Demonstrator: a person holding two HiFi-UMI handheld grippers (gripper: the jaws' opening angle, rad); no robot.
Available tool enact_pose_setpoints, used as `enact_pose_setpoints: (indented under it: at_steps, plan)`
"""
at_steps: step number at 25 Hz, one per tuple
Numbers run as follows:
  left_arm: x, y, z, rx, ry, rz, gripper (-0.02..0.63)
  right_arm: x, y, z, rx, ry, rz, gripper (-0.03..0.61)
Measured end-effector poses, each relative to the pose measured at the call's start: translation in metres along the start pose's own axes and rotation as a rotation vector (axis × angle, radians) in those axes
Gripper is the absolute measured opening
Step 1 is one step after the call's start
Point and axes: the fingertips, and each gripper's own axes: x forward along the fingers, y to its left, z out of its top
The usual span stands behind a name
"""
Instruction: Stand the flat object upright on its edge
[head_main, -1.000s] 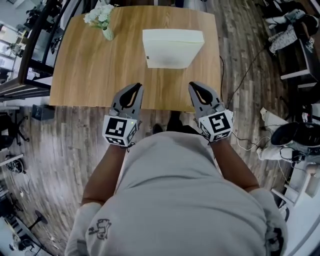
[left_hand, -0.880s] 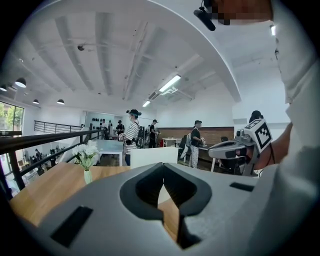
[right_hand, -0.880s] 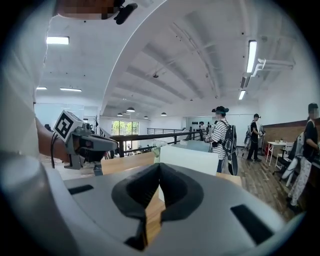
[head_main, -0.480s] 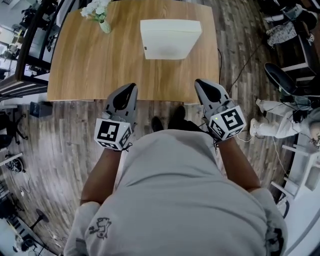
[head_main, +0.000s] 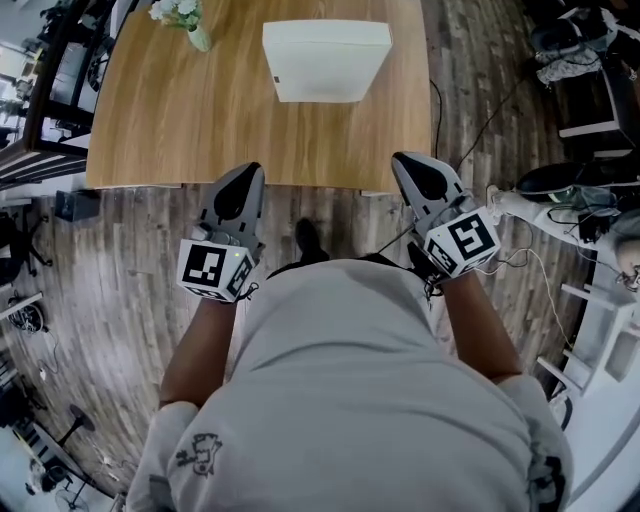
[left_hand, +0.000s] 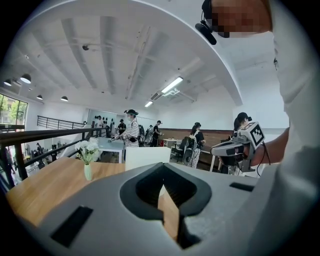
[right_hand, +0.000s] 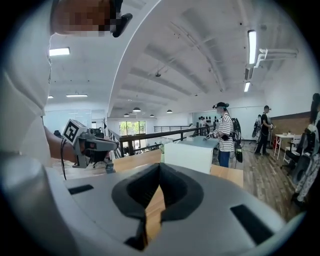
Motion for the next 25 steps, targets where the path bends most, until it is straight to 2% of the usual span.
enact_pose_setpoints:
  at_steps: [11,25]
  plan:
    - [0.001,-0.093,-0.012,-0.016,-0.002,0.061,0.006,-0.082,-0.017,-0.033,0.021,-0.008,0.089,0.005]
    - [-0.039,-0.238,-0.035,-0.021,-0.027,0.169,0.006,-0.210,-0.008,-0.073,-0.084,-0.020,0.206,0.005]
